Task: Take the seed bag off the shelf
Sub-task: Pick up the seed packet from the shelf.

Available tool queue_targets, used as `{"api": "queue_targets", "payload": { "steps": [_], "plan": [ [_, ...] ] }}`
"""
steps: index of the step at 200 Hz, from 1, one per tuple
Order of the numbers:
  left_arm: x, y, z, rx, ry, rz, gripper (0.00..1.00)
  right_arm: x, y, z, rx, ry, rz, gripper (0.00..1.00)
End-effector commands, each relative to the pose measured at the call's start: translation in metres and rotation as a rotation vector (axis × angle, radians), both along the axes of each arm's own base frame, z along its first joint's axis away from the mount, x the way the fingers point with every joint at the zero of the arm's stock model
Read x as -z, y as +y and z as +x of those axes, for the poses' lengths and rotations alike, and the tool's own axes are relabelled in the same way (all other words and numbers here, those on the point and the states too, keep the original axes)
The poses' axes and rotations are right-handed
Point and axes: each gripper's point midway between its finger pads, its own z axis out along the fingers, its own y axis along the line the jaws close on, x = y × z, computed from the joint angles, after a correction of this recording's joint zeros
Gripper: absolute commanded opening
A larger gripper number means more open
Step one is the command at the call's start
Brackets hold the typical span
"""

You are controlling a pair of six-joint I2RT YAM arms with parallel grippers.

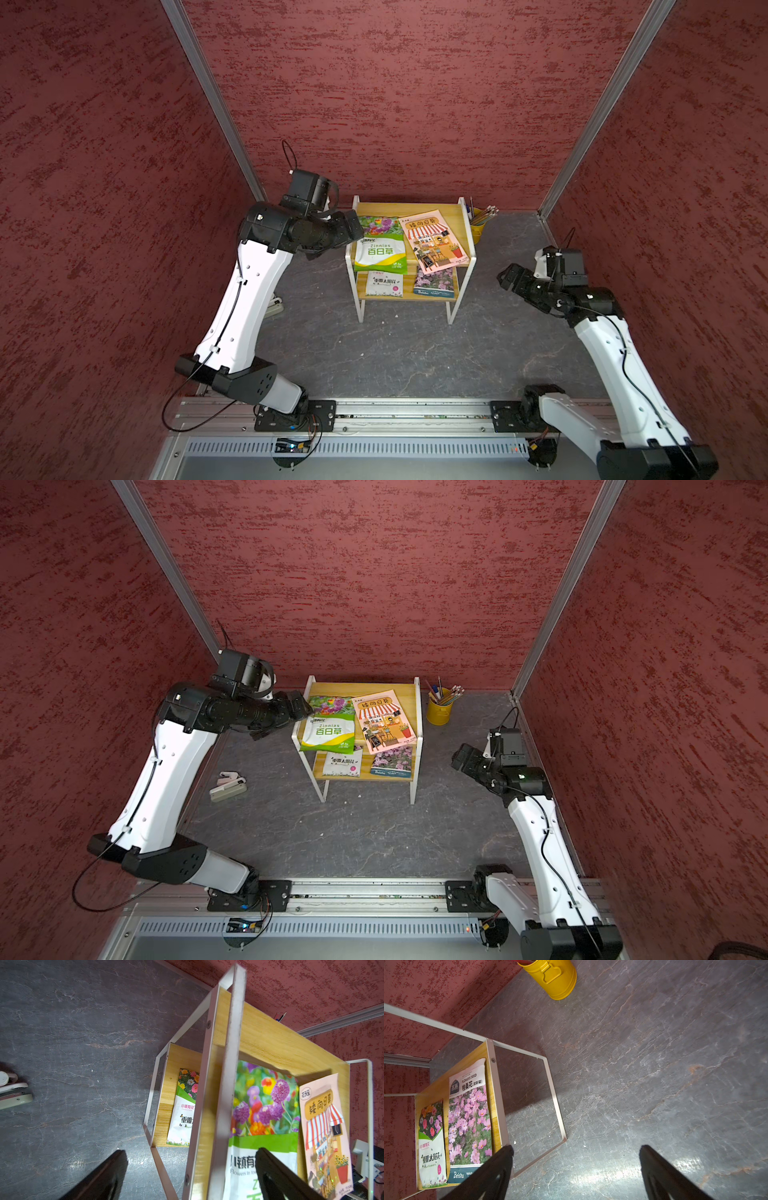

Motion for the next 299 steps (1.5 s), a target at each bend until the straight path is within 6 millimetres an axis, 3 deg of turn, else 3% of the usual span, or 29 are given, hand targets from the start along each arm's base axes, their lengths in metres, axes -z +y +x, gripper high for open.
{"api": "queue_targets", "payload": {
  "steps": [1,14,40,64,87,110,159,180,218,259,299],
  "plan": [
    [-0.035,0.020,-0.019,-0.095,-0.082,-0.060,1.00,-0.008,0.004,0.005,-0.013,-0.031,0.011,0.98],
    [-0.046,0.029,-0.037,-0.141,-0.099,-0.106,1.00,-0.007,0.004,0.005,-0.014,-0.032,0.012,0.98],
    [-0.048,0.031,-0.073,-0.213,-0.066,-0.243,1.00,-0.006,0.005,0.007,-0.014,-0.033,0.016,0.99],
    [-0.037,0.011,-0.099,-0.217,-0.013,-0.433,1.00,-0.002,0.005,0.007,-0.010,-0.031,0.021,0.99],
    [-0.023,-0.013,-0.109,-0.188,0.011,-0.540,1.00,0.001,0.007,0.007,-0.011,-0.030,0.030,0.98],
    [-0.016,-0.034,-0.105,-0.147,0.004,-0.539,1.00,0.004,0.007,0.006,-0.010,-0.024,0.033,0.98],
    [-0.022,-0.090,-0.071,-0.065,0.003,-0.615,1.00,0.004,0.008,0.003,-0.010,-0.019,0.035,0.98],
    [-0.018,-0.097,-0.063,-0.066,0.014,-0.615,1.00,0.004,0.007,0.000,-0.011,-0.018,0.030,0.99],
    [-0.009,-0.090,-0.065,-0.103,0.025,-0.592,1.00,0.007,0.006,-0.003,-0.008,-0.014,0.025,0.99],
    [-0.004,-0.090,-0.064,-0.101,0.025,-0.601,0.84,0.011,0.008,0.000,-0.001,-0.010,0.048,0.98],
    [0.004,-0.092,-0.063,-0.103,0.039,-0.597,0.58,0.006,0.010,0.005,-0.007,-0.020,0.051,0.98]
  ]
}}
